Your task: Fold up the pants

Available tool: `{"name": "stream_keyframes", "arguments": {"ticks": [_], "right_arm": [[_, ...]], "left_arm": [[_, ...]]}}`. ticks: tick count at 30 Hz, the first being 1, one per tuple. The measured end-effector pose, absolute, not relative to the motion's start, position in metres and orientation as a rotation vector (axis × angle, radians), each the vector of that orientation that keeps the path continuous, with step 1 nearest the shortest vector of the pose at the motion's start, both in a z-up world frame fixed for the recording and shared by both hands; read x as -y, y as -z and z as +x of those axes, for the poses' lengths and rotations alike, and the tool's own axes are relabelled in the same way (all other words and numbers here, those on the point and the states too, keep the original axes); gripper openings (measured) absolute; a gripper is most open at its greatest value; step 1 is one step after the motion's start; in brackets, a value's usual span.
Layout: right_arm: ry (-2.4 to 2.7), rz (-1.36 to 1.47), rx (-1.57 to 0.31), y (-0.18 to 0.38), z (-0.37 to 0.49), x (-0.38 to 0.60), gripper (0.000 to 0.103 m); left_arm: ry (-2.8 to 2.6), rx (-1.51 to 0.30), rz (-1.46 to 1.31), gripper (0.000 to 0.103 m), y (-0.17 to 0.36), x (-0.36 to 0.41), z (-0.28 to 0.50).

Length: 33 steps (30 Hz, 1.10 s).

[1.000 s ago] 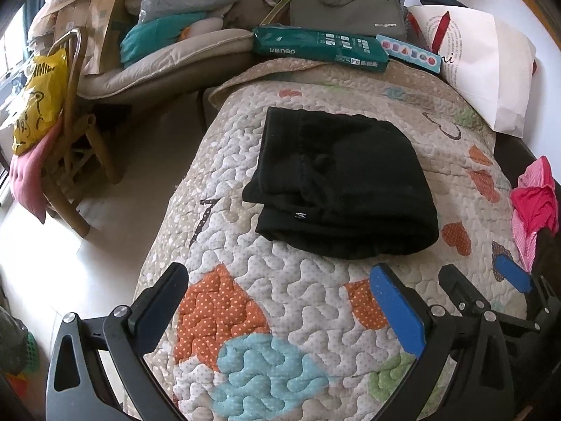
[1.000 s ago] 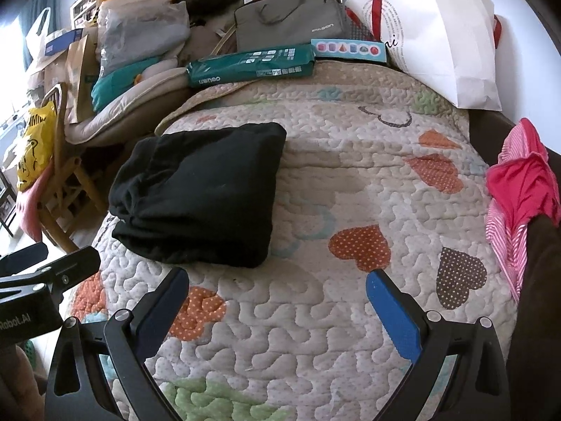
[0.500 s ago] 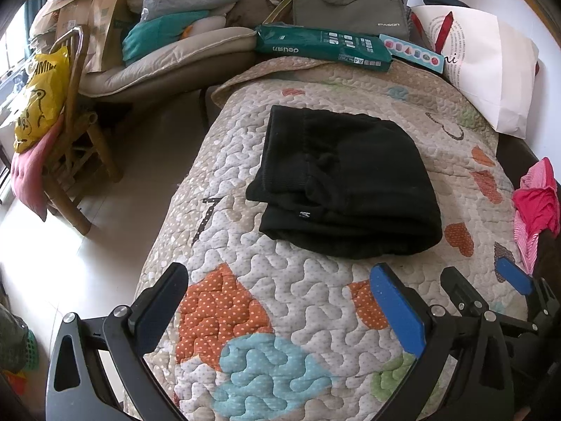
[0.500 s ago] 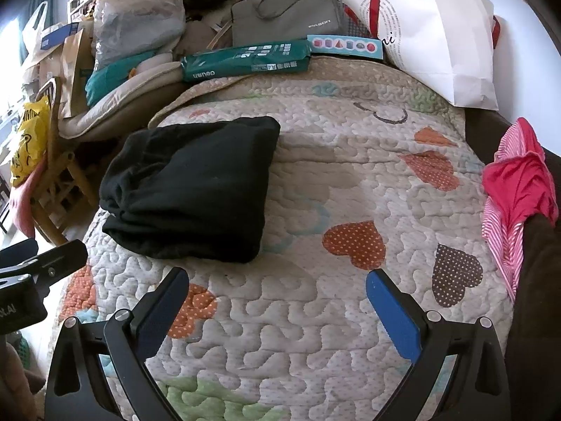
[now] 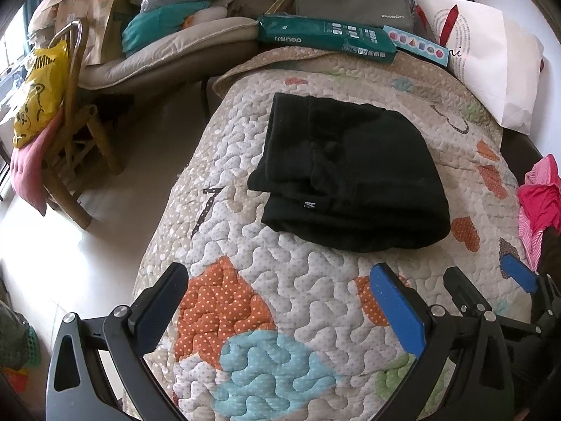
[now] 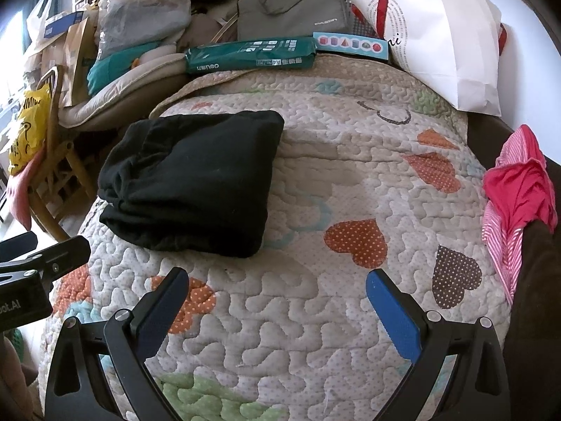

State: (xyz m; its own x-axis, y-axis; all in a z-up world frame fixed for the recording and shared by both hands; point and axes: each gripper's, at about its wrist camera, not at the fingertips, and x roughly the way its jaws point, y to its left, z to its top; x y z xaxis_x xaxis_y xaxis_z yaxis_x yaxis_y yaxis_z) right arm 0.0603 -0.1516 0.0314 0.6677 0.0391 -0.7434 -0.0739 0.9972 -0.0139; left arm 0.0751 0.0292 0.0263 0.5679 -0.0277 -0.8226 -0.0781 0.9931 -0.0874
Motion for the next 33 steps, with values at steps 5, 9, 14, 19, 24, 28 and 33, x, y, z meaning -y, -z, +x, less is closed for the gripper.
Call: {"name": "stream_keyframes", "arguments": {"ticks": [5,9,14,19,24,28,33], "right_arm": [[-0.063,-0.058,-0.837,-0.031,0.060,0.150,0.103],[-0.064,-0.063,-0.839,-0.031,0.060,0.149,0.103],[-0.064,-0.066,-0.841,-0.031,0.060,0.148,0.103],[-0.065,-0.068,-0.844,-0.030,0.060,0.147,0.103],[-0.073,-0.079,-0.844,-0.028,0.060,0.146,0.103],[-0.091,-0.077,-0.852,-0.027,0.061,0.145,0.103],[-0.108,-0.094,-0.845,-0.029,0.060,0.141,0.102]], "left_arm": [[-0.031,-0.975,-0.132,0.103,-0.025,-0.031,0.076],[-0.032,-0.976,-0.131,0.103,-0.025,-0.031,0.076],[-0.031,-0.982,-0.137,0.103,-0.024,-0.031,0.077],[-0.023,-0.993,-0.151,0.103,-0.022,-0.032,0.078],[-0.019,-0.994,-0.158,0.103,-0.022,-0.033,0.078],[-0.022,-0.988,-0.157,0.103,-0.022,-0.033,0.078],[-0.029,-0.984,-0.155,0.103,-0.024,-0.034,0.078]]}}
